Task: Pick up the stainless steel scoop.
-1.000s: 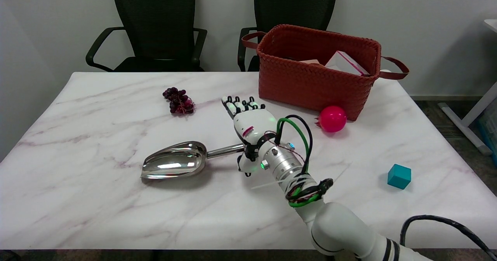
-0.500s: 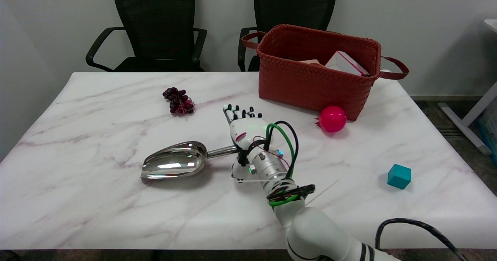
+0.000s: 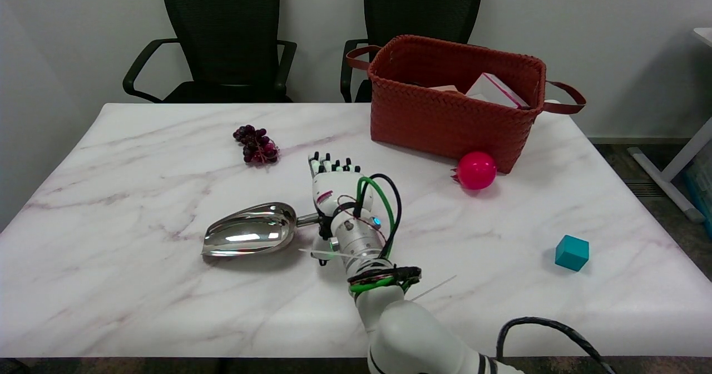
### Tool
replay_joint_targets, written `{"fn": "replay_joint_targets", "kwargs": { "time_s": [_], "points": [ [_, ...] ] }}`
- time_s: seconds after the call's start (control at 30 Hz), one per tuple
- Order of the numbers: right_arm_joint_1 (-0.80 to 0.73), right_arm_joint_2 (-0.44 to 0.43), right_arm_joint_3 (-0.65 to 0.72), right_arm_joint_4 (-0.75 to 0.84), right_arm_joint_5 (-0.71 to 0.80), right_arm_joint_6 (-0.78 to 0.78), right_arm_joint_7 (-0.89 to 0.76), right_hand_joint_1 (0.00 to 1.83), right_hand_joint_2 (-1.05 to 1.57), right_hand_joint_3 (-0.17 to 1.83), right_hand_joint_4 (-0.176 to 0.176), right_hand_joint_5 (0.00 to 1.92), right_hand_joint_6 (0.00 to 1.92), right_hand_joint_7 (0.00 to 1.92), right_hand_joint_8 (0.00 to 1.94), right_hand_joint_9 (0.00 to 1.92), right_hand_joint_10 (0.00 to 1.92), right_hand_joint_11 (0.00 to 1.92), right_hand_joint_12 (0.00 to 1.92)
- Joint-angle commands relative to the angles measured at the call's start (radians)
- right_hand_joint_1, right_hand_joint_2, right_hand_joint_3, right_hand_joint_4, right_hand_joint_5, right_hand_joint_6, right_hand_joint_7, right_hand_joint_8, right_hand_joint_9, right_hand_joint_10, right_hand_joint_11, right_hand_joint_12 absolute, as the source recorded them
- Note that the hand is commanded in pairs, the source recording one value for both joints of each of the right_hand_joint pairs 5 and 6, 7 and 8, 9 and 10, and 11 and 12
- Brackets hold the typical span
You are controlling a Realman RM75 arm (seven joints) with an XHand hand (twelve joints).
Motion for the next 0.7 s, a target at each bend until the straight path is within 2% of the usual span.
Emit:
{"fn": "replay_joint_targets", "kwargs": {
  "time_s": [0.03,0.7],
  "points": [
    [0.020,-0.101,-0.045,-0.043,0.043,0.093,-0.070,1.35,0.16,1.30,0.000,0.03,0.03,0.11,0.11,0.32,0.32,0.25,0.25],
    [0.036,-0.023,-0.034,-0.006,0.143,0.083,-0.136,1.33,0.17,1.33,0.000,0.03,0.03,0.14,0.14,0.34,0.34,0.26,0.26]
  ]
}}
